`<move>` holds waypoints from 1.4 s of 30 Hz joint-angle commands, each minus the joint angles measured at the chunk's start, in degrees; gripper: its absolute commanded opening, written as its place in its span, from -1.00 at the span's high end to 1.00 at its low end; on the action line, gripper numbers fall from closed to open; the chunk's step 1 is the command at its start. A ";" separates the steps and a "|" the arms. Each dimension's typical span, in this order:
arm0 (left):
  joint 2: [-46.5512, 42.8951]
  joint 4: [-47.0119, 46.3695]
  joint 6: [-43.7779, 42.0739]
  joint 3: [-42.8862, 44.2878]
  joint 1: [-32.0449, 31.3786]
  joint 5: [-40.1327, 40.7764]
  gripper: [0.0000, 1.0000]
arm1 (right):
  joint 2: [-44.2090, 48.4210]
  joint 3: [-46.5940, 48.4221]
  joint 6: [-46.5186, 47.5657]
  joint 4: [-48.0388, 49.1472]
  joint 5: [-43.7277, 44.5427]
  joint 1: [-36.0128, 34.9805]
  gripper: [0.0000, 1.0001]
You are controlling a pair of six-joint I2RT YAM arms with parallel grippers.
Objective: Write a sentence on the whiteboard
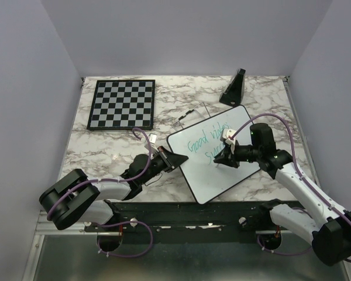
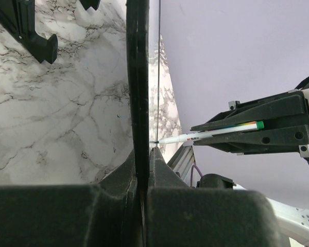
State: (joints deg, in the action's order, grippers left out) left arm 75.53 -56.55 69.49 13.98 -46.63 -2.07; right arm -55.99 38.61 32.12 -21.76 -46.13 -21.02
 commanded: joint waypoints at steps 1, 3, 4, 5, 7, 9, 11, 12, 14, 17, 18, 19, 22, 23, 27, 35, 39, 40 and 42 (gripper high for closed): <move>-0.82 -5.67 -1.47 0.96 -0.21 0.40 1.00 | -0.53 0.59 0.40 -0.47 -0.80 -0.96 0.99; -0.91 -5.50 -1.55 1.05 -0.21 0.48 1.00 | -0.53 0.85 1.36 -2.41 -0.81 -0.96 0.99; -0.91 -5.50 -1.55 1.05 -0.21 0.48 1.00 | -0.53 1.11 1.80 -3.19 -0.80 -0.96 0.99; -0.99 -5.50 -1.55 0.96 -0.21 0.48 1.00 | -0.53 1.20 2.24 -4.86 -0.80 -0.96 0.99; -1.17 -5.50 -1.55 0.88 -0.21 0.48 1.00 | -0.35 1.38 3.39 -6.36 -0.54 -0.96 0.99; -1.35 -5.41 -1.64 0.79 -0.21 0.48 1.00 | 0.09 1.29 3.83 -7.68 -0.28 -0.96 0.99; -1.43 -5.32 -1.64 0.70 -0.13 0.66 1.00 | 0.44 1.38 3.92 -8.65 0.69 -0.96 0.99; -1.52 -5.41 -1.64 0.70 -0.21 0.66 1.00 | 0.61 1.38 4.00 -9.00 1.04 -0.96 0.99; -1.52 -5.41 -1.64 0.61 -0.13 0.66 1.00 | 0.62 1.29 3.57 -9.18 3.05 -0.96 0.99; -1.52 -5.41 -1.64 0.61 -0.13 0.57 1.00 | 0.44 1.21 3.21 -9.35 5.43 -0.96 0.99; -1.52 -5.41 -1.64 0.61 -0.13 0.57 1.00 | 0.27 1.20 3.30 -9.70 5.52 -0.96 0.99; -1.52 -5.41 -1.64 0.61 -0.21 0.57 1.00 | 0.09 1.29 3.30 -9.97 5.52 -0.96 0.99; -1.70 -5.41 -1.73 0.52 -0.13 0.57 1.00 | -0.79 1.73 3.83 -11.55 5.00 -0.96 0.99; -1.70 -5.32 -1.73 0.52 -0.21 0.57 1.00 | -0.88 1.82 3.92 -12.07 4.74 -0.96 0.99; -1.52 -5.50 -1.73 0.53 -0.21 0.66 1.00 | -1.14 2.26 4.79 -14.01 1.66 -0.96 0.99; -1.00 -5.93 -1.73 0.70 -0.21 0.48 1.00 | -1.84 3.49 4.27 -14.11 -3.88 -2.80 0.99; -1.00 -5.94 -1.64 0.53 -0.13 0.48 1.00 | -1.14 5.15 0.58 -10.51 -4.41 -2.80 0.99; -1.08 -5.94 -1.64 0.44 -0.13 0.48 1.00 | -0.27 5.94 -0.82 -9.89 -4.06 -2.72 0.99; -1.43 -5.67 -1.64 0.17 -0.13 0.66 1.00 | 1.05 6.13 -2.40 -7.61 -3.53 -2.54 0.99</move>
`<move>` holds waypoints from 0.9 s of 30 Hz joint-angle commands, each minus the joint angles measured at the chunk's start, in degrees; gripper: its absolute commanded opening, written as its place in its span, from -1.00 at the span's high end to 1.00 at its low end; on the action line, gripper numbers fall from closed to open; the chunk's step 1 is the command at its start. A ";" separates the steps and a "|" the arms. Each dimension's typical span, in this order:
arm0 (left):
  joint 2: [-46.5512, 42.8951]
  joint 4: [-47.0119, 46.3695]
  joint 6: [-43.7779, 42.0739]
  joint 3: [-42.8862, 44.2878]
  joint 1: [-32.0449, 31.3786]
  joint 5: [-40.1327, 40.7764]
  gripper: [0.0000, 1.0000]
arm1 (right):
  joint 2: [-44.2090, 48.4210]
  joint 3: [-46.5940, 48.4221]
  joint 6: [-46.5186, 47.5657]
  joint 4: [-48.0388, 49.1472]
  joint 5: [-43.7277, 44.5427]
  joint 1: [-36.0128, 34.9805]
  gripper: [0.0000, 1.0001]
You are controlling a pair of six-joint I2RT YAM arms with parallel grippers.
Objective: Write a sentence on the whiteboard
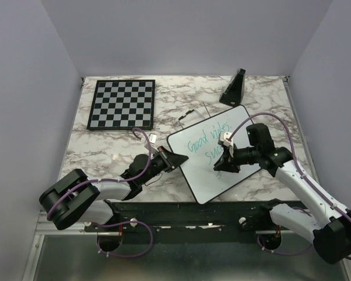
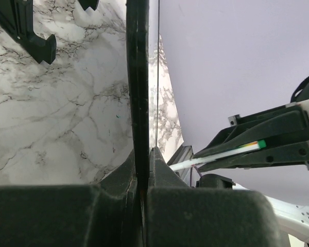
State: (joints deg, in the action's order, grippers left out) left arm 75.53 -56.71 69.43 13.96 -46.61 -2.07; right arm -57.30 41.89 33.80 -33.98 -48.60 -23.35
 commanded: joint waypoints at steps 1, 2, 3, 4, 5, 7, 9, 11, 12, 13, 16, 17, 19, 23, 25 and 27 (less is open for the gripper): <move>-1.70 -5.52 -1.66 0.19 -0.23 0.66 1.00 | 3.41 2.59 -5.23 5.14 0.33 -0.11 0.99; -1.79 -5.52 -1.66 0.11 -0.15 0.49 1.00 | 3.86 2.32 -5.41 5.67 1.39 0.06 0.99; -2.13 -5.08 -1.75 0.11 -0.23 0.57 1.00 | 4.03 1.97 -5.50 6.37 2.36 0.76 0.99; -2.22 -4.99 -1.84 0.11 -0.24 0.57 1.00 | 4.21 1.53 -5.41 6.64 3.24 1.29 0.99; -2.31 -4.90 -1.93 0.11 -0.24 0.57 1.00 | 4.30 0.83 -5.41 6.73 4.20 2.16 0.99; -2.31 -4.99 -1.93 0.11 -0.24 0.40 1.00 | 4.04 0.39 -5.15 6.73 4.39 4.98 0.99; -2.23 -5.25 -1.93 0.11 -0.15 0.40 1.00 | 3.77 0.04 -4.45 6.64 4.65 7.43 0.99; -2.14 -5.34 -1.93 0.11 -0.15 0.40 1.00 | 3.69 -0.23 -3.13 6.55 4.57 8.50 0.99; -2.05 -5.34 -1.93 0.02 -0.23 0.40 1.00 | 3.34 -0.58 -2.61 6.21 4.48 8.85 0.99; -2.05 -5.34 -1.93 0.02 -0.24 0.31 1.00 | 3.07 -0.75 -1.64 6.12 4.30 8.77 0.99; -1.96 -5.34 -1.93 0.11 -0.15 0.39 1.00 | 1.76 -1.02 -0.06 6.03 2.81 8.76 0.99; -1.96 -5.34 -1.93 0.11 -0.15 0.40 1.00 | 1.32 -0.93 0.04 6.03 2.29 8.76 0.99; -1.88 -5.26 -1.93 0.19 -0.24 0.31 1.00 | 0.35 -0.76 0.39 5.94 1.84 8.76 0.99; -1.61 -5.26 -2.02 0.55 -0.15 0.31 1.00 | -0.62 -0.84 0.48 5.94 0.96 8.77 0.99; -1.35 -5.34 -2.02 0.63 -0.23 0.22 1.00 | -0.88 -0.84 0.56 5.85 0.79 8.76 0.99; -1.17 -5.43 -1.93 0.81 -0.23 0.22 1.00 | -1.32 -0.93 0.56 5.77 0.35 8.85 0.99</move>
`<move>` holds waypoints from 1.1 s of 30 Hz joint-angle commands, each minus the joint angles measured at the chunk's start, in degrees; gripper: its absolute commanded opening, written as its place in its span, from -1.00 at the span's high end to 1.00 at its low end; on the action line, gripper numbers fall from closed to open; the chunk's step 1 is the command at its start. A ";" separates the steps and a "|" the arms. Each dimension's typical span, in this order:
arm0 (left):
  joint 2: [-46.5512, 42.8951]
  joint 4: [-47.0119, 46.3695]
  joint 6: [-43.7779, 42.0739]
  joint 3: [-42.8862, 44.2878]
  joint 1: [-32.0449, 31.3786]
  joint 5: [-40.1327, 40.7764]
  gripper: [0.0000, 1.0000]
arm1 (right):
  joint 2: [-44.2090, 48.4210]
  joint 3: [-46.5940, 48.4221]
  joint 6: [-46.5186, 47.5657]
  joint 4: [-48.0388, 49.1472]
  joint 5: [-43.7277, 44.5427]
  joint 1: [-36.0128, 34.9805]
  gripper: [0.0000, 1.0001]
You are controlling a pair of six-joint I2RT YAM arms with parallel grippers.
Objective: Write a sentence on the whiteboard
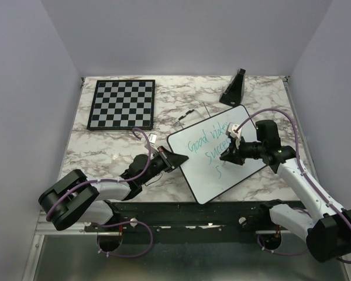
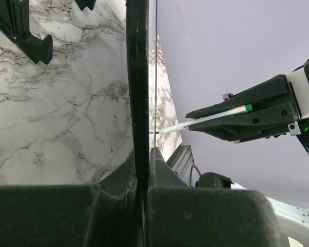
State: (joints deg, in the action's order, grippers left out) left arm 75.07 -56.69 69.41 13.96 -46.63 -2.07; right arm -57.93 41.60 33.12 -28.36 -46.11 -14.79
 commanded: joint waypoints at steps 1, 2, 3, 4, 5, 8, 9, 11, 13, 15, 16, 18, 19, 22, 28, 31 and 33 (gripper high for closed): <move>-0.71 -5.45 -1.99 0.90 -0.13 0.05 1.00 | -0.78 -0.65 1.33 -0.03 -2.32 0.28 0.99; -0.63 -5.45 -1.99 0.90 -0.13 0.13 1.00 | -0.95 -0.56 1.59 -0.38 -2.32 0.20 0.99; -0.71 -5.45 -1.99 0.90 -0.21 0.04 1.00 | -1.39 -0.30 1.77 -1.08 -2.41 0.28 0.99; -0.63 -5.54 -1.91 0.90 -0.13 0.04 1.00 | -1.48 -0.21 2.29 -1.52 -2.32 0.28 0.99; -0.62 -5.54 -1.99 0.72 -0.13 0.04 1.00 | -1.57 -0.21 2.56 -1.96 -2.32 0.20 0.99; -0.71 -5.54 -1.91 0.64 -0.21 0.22 1.00 | -1.31 -0.21 3.44 -3.28 -2.23 0.20 0.99; -0.80 -5.54 -1.91 0.55 -0.21 0.22 1.00 | -1.31 -0.12 3.70 -4.06 -2.15 0.20 0.99; -0.80 -5.54 -1.91 0.55 -0.21 0.13 1.00 | -0.96 -0.03 4.31 -4.86 -2.14 0.20 0.99; -0.80 -5.54 -1.91 0.63 -0.13 0.22 1.00 | -0.78 0.14 5.10 -6.26 -2.06 0.28 0.99; -0.71 -5.63 -1.91 0.63 -0.21 0.22 1.00 | -0.95 0.14 5.72 -8.01 -2.06 0.20 0.99; -0.71 -5.63 -1.91 0.55 -0.13 0.22 1.00 | -0.95 0.14 6.59 -8.64 -2.06 0.28 0.99; -0.54 -5.89 -1.91 0.63 -0.13 0.22 1.00 | -1.22 0.14 7.04 -9.95 -2.14 0.20 0.99; -0.45 -5.98 -1.82 0.63 -0.21 0.13 1.00 | -1.39 0.14 7.56 -10.22 -2.14 0.20 0.99; -0.36 -6.07 -1.82 0.72 -0.21 0.04 1.00 | -1.66 0.41 7.40 -10.05 -2.06 0.20 0.99; -0.18 -6.07 -1.82 0.72 -0.21 -0.04 1.00 | -0.69 1.29 3.80 -5.93 -2.41 0.20 0.99; -0.27 -6.07 -1.73 0.81 -0.21 -0.04 1.00 | -1.22 1.90 2.30 -4.08 -2.41 0.20 0.99; -0.18 -6.07 -1.73 0.81 -0.21 -0.04 1.00 | -1.66 2.16 1.95 -3.37 -2.32 0.20 0.99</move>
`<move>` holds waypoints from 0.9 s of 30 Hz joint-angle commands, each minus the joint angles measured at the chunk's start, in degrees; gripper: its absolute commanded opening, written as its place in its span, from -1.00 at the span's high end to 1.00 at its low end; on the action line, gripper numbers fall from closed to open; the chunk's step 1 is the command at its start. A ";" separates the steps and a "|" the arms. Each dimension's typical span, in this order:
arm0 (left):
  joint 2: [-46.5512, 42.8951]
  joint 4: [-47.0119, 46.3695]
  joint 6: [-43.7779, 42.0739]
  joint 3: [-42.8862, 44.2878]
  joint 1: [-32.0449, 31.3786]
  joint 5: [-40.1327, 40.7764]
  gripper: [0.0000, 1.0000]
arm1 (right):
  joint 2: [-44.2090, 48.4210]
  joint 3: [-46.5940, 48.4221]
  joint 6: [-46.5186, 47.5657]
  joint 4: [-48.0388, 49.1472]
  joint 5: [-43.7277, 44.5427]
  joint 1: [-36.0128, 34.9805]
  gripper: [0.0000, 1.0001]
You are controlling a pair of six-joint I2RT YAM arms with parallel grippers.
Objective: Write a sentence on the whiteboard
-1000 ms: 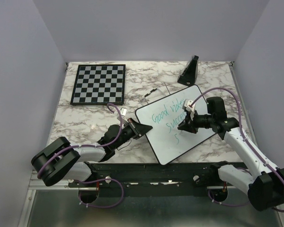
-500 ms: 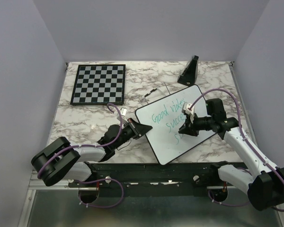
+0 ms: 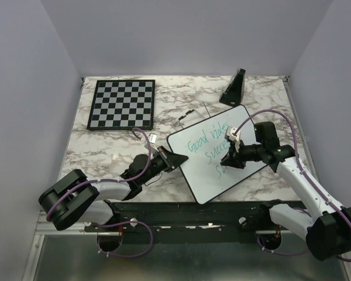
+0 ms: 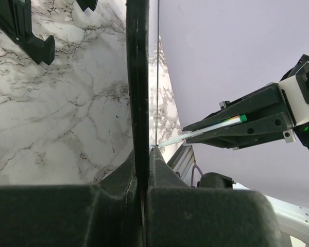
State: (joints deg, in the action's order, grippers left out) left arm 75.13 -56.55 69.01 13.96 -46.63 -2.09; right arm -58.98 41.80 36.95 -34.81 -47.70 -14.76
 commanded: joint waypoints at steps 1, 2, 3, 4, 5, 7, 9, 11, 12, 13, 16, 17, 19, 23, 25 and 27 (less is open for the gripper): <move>-0.25 -6.20 -1.34 0.81 -0.21 -0.02 1.00 | -0.70 2.06 -2.40 3.43 -0.64 0.17 0.99; -0.34 -6.20 -1.42 0.81 -0.21 0.06 1.00 | -0.78 2.06 -2.67 3.78 -0.46 0.17 0.99; -0.34 -6.29 -1.34 0.72 -0.21 0.07 1.00 | -0.70 2.06 -3.11 4.83 0.41 0.17 0.99; -0.43 -6.29 -1.42 0.64 -0.13 0.07 1.00 | -0.52 1.97 -3.89 5.36 0.94 0.17 0.99; -0.34 -6.37 -1.43 0.63 -0.21 0.07 1.00 | -0.26 1.88 -4.16 5.80 1.82 0.17 0.99; -0.34 -6.37 -1.43 0.46 -0.21 0.07 1.00 | -0.08 1.79 -5.13 7.03 2.70 0.17 0.99; -0.34 -6.46 -1.43 0.46 -0.21 0.15 1.00 | -0.08 1.62 -5.66 7.82 4.36 0.17 0.99; -0.43 -6.46 -1.43 0.37 -0.21 0.07 1.00 | -0.08 1.53 -5.92 8.00 5.51 0.26 0.99; -0.51 -6.46 -1.43 0.37 -0.21 0.07 1.00 | 0.01 1.35 -6.01 8.00 6.39 0.35 0.99; -0.60 -6.46 -1.43 0.28 -0.21 0.15 1.00 | 0.01 1.27 -6.19 8.00 6.74 0.44 0.99; -0.78 -6.46 -1.43 0.11 -0.21 0.24 1.00 | 0.09 0.92 -6.19 7.65 7.01 0.70 0.99; -0.86 -6.46 -1.43 0.11 -0.21 0.24 1.00 | 0.18 0.91 -5.93 7.39 6.84 0.79 0.99; -0.95 -6.38 -1.43 0.02 -0.13 0.24 1.00 | -0.08 0.74 -5.23 6.33 6.05 0.79 0.99; -0.96 -6.46 -1.43 0.02 -0.13 0.24 1.00 | -1.48 1.35 -2.06 2.65 4.90 0.88 0.99; -1.04 -6.46 -1.43 0.11 -0.21 0.24 1.00 | -1.84 1.53 -0.48 0.45 4.46 0.79 0.99; -0.95 -6.46 -1.51 0.11 -0.21 0.33 1.00 | -1.93 1.62 0.40 -1.30 3.76 0.79 0.99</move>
State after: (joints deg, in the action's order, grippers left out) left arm 75.13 -56.71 69.01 13.67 -46.63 -2.09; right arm -59.90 42.37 33.63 -30.52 -43.24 -14.17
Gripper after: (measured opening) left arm 0.073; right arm 0.165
